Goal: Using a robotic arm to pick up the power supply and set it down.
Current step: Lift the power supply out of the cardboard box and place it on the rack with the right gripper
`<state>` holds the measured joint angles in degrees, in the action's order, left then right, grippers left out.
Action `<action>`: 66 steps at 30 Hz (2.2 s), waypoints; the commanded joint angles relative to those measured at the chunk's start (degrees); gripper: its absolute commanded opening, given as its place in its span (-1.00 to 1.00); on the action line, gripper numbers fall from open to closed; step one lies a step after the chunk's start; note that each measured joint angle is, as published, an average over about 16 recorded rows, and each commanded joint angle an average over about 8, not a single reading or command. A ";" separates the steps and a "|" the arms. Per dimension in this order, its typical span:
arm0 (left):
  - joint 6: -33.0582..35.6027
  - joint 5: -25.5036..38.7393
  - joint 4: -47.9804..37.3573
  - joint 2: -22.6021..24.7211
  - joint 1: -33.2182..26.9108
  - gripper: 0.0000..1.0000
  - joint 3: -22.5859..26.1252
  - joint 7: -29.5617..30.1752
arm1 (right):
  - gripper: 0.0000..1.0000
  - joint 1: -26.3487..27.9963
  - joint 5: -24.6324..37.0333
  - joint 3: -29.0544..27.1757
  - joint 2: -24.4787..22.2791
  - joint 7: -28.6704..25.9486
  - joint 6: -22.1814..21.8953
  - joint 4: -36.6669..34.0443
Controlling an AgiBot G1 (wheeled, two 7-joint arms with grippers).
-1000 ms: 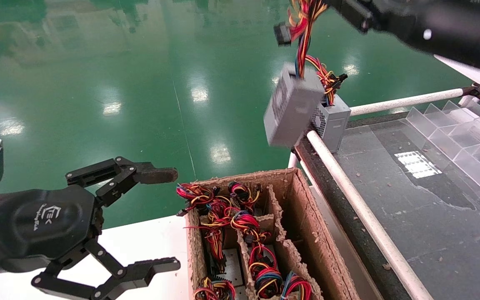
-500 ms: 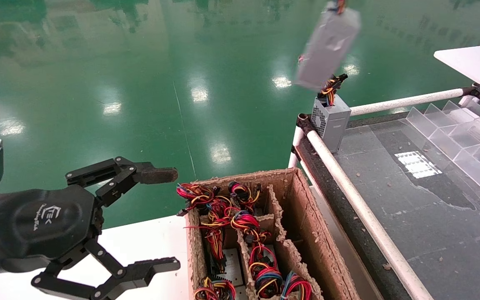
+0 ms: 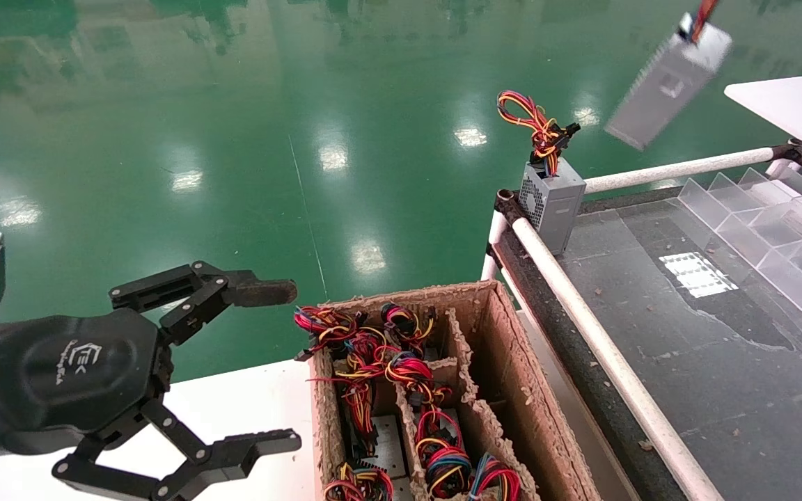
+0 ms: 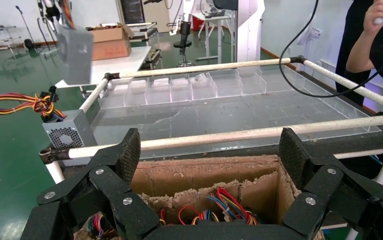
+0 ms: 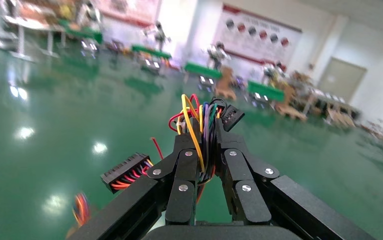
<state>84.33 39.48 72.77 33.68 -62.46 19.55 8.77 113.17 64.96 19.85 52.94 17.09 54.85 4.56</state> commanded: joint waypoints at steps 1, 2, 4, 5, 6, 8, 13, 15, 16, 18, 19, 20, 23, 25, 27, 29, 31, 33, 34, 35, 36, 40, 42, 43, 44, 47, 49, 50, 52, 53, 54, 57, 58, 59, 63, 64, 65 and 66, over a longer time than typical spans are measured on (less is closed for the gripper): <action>0.00 0.00 0.00 0.00 0.00 1.00 0.00 0.00 | -1.00 -0.29 0.28 0.14 -0.77 0.90 -0.49 -1.42; 0.00 0.00 0.00 0.00 0.00 1.00 0.00 0.00 | -1.00 -0.53 0.48 0.26 -0.94 1.28 -0.93 -1.91; 0.00 0.00 0.00 0.00 0.00 1.00 0.01 0.00 | -1.00 -0.98 0.88 0.52 -1.07 1.82 -1.83 -2.78; 0.00 0.00 0.00 0.00 0.00 1.00 0.01 0.00 | -1.00 -1.25 1.14 0.69 -1.06 2.01 -2.30 -3.22; 0.00 0.00 0.00 0.00 0.00 1.00 0.01 0.00 | -1.00 -1.50 1.41 0.88 -0.99 2.13 -2.78 -3.60; 0.00 -0.01 0.00 0.00 0.00 1.00 0.01 0.00 | -1.00 -2.03 2.01 1.29 -0.69 2.29 -3.99 -4.36; -0.01 -0.01 0.00 -0.01 0.00 1.00 0.01 -0.01 | -1.00 -3.46 3.14 2.07 0.69 2.37 -7.50 -5.66; -0.01 -0.01 0.00 -0.01 0.00 1.00 0.02 -0.01 | -1.00 -4.06 3.39 2.25 1.41 2.21 -8.59 -6.00; -0.01 -0.01 0.00 -0.01 0.00 1.00 0.02 -0.01 | -1.00 -4.36 3.51 2.32 1.81 2.11 -8.99 -6.12; -0.01 -0.01 0.00 -0.01 0.00 1.00 0.02 -0.01 | -1.00 -4.92 3.75 2.49 2.63 1.89 -9.52 -6.27; -0.01 -0.01 0.00 -0.01 -0.01 1.00 0.02 -0.01 | -1.00 -5.16 3.87 2.57 3.03 1.77 -9.68 -6.28; -0.01 -0.01 0.00 -0.01 -0.01 1.00 0.02 -0.01 | -1.00 -5.38 4.00 2.65 3.44 1.64 -9.77 -6.27; -0.01 -0.02 0.00 -0.01 -0.01 1.00 0.02 -0.01 | -1.00 -5.76 4.33 2.87 4.53 1.33 -9.82 -6.04; -0.01 -0.02 0.00 -0.01 -0.01 1.00 0.03 -0.01 | -1.00 -5.83 4.50 2.98 5.09 1.15 -9.74 -5.82; -0.01 -0.02 0.00 -0.01 -0.01 1.00 0.03 -0.01 | -1.00 -5.84 4.64 3.07 5.55 0.96 -9.58 -5.60; -0.01 -0.02 0.00 -0.01 -0.01 1.00 0.03 -0.01 | -1.00 -5.82 4.77 3.16 5.97 0.81 -9.46 -5.41; -0.01 -0.02 0.00 -0.01 -0.01 1.00 0.03 -0.02 | -1.00 -5.81 4.91 3.25 6.35 0.67 -9.40 -5.28; -0.01 -0.02 0.00 -0.01 -0.01 1.00 0.03 -0.02 | -1.00 -5.81 5.05 3.35 6.74 0.52 -9.38 -5.19; -0.01 -0.02 0.00 -0.01 -0.01 1.00 0.04 -0.02 | -1.00 -5.82 5.13 3.40 6.94 0.45 -9.38 -5.16; -0.01 -0.02 0.00 -0.01 -0.01 1.00 0.04 -0.02 | -1.00 -5.82 5.21 3.46 7.14 0.38 -9.37 -5.13; -0.02 -0.03 0.00 -0.01 -0.01 1.00 0.04 -0.02 | -1.00 -5.83 5.30 3.52 7.33 0.32 -9.32 -5.09; -0.02 -0.03 0.00 -0.02 -0.01 1.00 0.04 -0.02 | -0.98 -5.80 5.66 3.77 7.77 0.18 -8.84 -4.90; -0.02 -0.03 0.00 -0.02 -0.01 1.00 0.04 -0.02 | -0.96 -5.76 5.84 3.90 7.76 0.19 -8.49 -4.80; -0.02 -0.03 0.00 -0.02 -0.01 1.00 0.04 -0.02 | -0.95 -5.74 5.93 3.96 7.70 0.21 -8.32 -4.75; -0.02 -0.03 0.00 -0.02 -0.01 1.00 0.05 -0.02 | -0.93 -5.73 6.01 4.01 7.62 0.25 -8.17 -4.72; -0.02 -0.03 0.00 -0.02 -0.01 1.00 0.05 -0.02 | -0.89 -5.75 6.25 4.18 7.34 0.37 -7.89 -4.67; -0.02 -0.03 0.00 -0.02 -0.01 1.00 0.05 -0.02 | -0.87 -5.77 6.40 4.29 7.20 0.45 -7.86 -4.68; -0.02 -0.03 0.00 -0.02 -0.01 1.00 0.05 -0.03 | -0.86 -5.78 6.46 4.33 7.13 0.48 -7.89 -4.68; -0.02 -0.04 0.00 -0.02 -0.01 1.00 0.05 -0.03 | -0.86 -5.78 6.57 4.41 7.00 0.54 -7.94 -4.69; -0.02 -0.04 0.00 -0.02 -0.01 1.00 0.05 -0.03 | -0.87 -5.77 6.62 4.45 6.91 0.56 -7.95 -4.69; -0.02 -0.04 0.00 -0.02 -0.01 1.00 0.06 -0.03 | -0.88 -5.76 6.67 4.48 6.81 0.59 -7.91 -4.67; -0.02 -0.04 0.00 -0.02 -0.01 1.00 0.06 -0.03 | -0.95 -5.74 6.85 4.61 6.37 0.74 -7.54 -4.60; -0.02 -0.04 0.00 -0.02 -0.01 1.00 0.06 -0.03 | -0.97 -5.74 6.92 4.66 6.18 0.82 -7.32 -4.57; -0.02 -0.04 0.00 -0.02 -0.02 1.00 0.06 -0.03 | -0.98 -5.75 6.99 4.71 5.98 0.90 -7.06 -4.53; -0.03 -0.04 0.00 -0.02 -0.02 1.00 0.06 -0.03 | -1.00 -5.84 7.29 4.91 5.11 1.30 -5.48 -4.32; -0.03 -0.04 0.00 -0.03 -0.02 1.00 0.07 -0.03 | -1.00 -5.86 7.36 4.96 4.90 1.40 -5.01 -4.27; -0.03 -0.04 0.00 -0.03 -0.02 1.00 0.07 -0.03 | -1.00 -5.88 7.41 5.00 4.71 1.48 -4.54 -4.21; -0.03 -0.05 0.00 -0.03 -0.02 1.00 0.07 -0.03 | -1.00 -5.89 7.46 5.03 4.53 1.57 -4.06 -4.16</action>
<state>84.30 39.43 72.77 33.66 -62.47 19.62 8.73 107.32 72.35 24.84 57.66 18.61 50.61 0.37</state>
